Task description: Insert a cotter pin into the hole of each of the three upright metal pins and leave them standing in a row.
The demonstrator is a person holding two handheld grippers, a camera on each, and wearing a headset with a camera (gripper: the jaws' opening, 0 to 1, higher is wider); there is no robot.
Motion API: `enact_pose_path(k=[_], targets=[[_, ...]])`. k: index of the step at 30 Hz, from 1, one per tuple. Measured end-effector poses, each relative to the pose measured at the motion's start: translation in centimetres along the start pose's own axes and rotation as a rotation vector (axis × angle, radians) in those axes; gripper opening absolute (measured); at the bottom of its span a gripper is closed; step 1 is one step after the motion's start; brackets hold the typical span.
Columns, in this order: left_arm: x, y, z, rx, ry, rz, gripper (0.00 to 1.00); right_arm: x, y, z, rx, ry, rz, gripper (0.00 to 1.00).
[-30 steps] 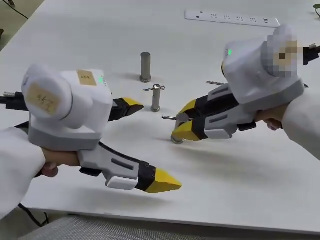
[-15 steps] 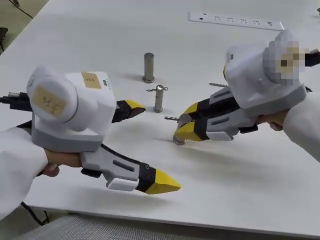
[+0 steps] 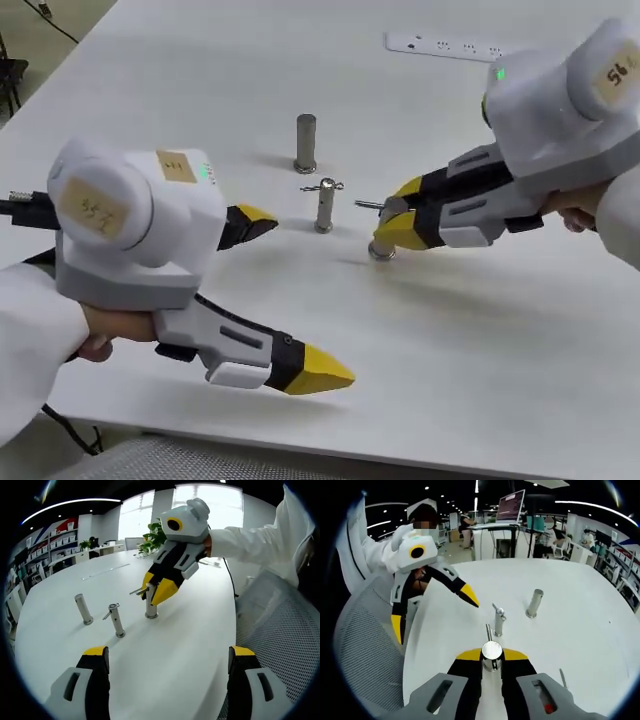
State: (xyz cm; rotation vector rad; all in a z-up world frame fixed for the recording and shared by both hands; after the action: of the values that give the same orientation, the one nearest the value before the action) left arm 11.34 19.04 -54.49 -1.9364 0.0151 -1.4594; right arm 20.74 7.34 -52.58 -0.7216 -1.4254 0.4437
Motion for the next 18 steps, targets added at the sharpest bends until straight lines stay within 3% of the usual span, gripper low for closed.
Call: enact_pose_path(k=[10,18], targets=[[-0.1,-0.3,0.5,0.024,-0.008,0.006,0.99,-1.1,0.2,-1.8,-0.024,0.036,0.016,0.08],[-0.3,-0.9,1.0,0.047,-0.026,0.009,0.99,-1.4,0.3,-1.6,-0.017,0.050,0.016,0.08]])
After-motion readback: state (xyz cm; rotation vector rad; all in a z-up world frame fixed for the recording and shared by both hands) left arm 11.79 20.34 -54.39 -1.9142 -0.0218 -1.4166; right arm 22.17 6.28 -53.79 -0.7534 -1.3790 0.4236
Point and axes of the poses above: the centre of the closed fingertips' face, and the gripper's own axes: y roughly forward along the fingers, z roughly to its left, x roughly out of its top, the point moved 5 cm from there along -y, roughly backward along the fingers, and after that the axes turned 1 degree about -x, right-handed, at the moved point
